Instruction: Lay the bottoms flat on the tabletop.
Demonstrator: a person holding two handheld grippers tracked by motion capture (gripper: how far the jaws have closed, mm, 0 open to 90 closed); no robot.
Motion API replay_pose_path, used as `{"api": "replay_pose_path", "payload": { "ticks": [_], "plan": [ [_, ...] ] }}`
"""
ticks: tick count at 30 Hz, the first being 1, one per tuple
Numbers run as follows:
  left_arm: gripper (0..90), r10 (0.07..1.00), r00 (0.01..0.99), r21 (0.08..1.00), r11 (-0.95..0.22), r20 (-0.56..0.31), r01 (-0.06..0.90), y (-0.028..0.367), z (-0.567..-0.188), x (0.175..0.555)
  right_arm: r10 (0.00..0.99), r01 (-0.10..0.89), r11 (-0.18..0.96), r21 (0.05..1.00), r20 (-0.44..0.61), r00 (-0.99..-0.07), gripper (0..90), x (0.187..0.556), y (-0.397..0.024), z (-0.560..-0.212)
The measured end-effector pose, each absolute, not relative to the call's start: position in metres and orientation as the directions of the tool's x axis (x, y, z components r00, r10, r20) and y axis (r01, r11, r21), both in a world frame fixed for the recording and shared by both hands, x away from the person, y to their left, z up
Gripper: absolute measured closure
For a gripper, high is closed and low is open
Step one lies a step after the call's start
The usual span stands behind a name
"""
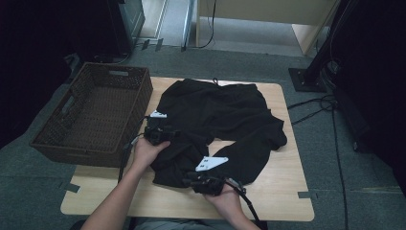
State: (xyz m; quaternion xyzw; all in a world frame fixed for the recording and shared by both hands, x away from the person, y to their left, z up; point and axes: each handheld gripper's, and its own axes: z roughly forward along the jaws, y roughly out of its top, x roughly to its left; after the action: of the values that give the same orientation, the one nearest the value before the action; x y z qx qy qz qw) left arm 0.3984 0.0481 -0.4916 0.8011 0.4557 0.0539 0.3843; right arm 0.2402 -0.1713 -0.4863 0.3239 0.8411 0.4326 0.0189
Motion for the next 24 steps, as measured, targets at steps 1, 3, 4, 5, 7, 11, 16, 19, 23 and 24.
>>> {"api": "replay_pose_path", "payload": {
  "ticks": [1, 3, 4, 5, 7, 11, 16, 19, 23, 24],
  "plan": [
    [48.9, 0.765, 0.592, 0.666, -0.305, -0.254, 0.680, 0.045, -0.492, 0.397, 0.578, 0.528, 0.396, 0.752, 0.242, -0.779, 62.2, 0.245, -0.179, -0.483],
    [48.6, 0.758, 0.608, 0.665, -0.329, -0.238, 0.670, 0.039, -0.492, 0.394, 0.629, 0.529, 0.362, 0.767, 0.218, -0.746, 60.8, 0.254, -0.198, -0.478],
    [48.3, 0.750, 0.619, 0.663, -0.344, -0.232, 0.665, 0.036, -0.492, 0.393, 0.649, 0.531, 0.350, 0.771, 0.209, -0.732, 59.6, 0.260, -0.207, -0.477],
    [48.1, 0.750, 0.621, 0.665, -0.347, -0.226, 0.661, 0.033, -0.493, 0.391, 0.673, 0.535, 0.335, 0.776, 0.200, -0.712, 59.1, 0.265, -0.217, -0.476],
    [47.6, 0.744, 0.632, 0.664, -0.361, -0.218, 0.654, 0.028, -0.494, 0.390, 0.726, 0.539, 0.330, 0.775, 0.156, -0.669, 59.1, 0.275, -0.236, -0.476],
    [47.1, 0.749, 0.627, 0.666, -0.359, -0.212, 0.654, 0.028, -0.497, 0.397, 0.811, 0.579, 0.303, 0.757, 0.114, -0.574, 59.3, 0.294, -0.269, -0.485],
    [42.5, 0.754, 0.613, 0.672, -0.329, -0.236, 0.664, 0.027, -0.495, 0.407, 0.874, 0.629, 0.243, 0.738, 0.116, -0.473, 56.7, 0.318, -0.300, -0.493],
    [38.7, 0.750, 0.616, 0.676, -0.326, -0.240, 0.661, 0.016, -0.492, 0.414, 0.898, 0.639, 0.230, 0.734, 0.093, -0.429, 54.7, 0.330, -0.311, -0.495],
    [37.4, 0.767, 0.632, 0.666, -0.415, -0.111, 0.620, -0.006, -0.494, 0.432, 0.918, 0.629, 0.202, 0.751, 0.079, -0.389, 52.4, 0.346, -0.321, -0.494],
    [37.0, 0.770, 0.629, 0.659, -0.419, -0.106, 0.624, -0.008, -0.496, 0.436, 0.923, 0.619, 0.187, 0.763, 0.081, -0.377, 52.2, 0.349, -0.324, -0.493]
  ]
}}
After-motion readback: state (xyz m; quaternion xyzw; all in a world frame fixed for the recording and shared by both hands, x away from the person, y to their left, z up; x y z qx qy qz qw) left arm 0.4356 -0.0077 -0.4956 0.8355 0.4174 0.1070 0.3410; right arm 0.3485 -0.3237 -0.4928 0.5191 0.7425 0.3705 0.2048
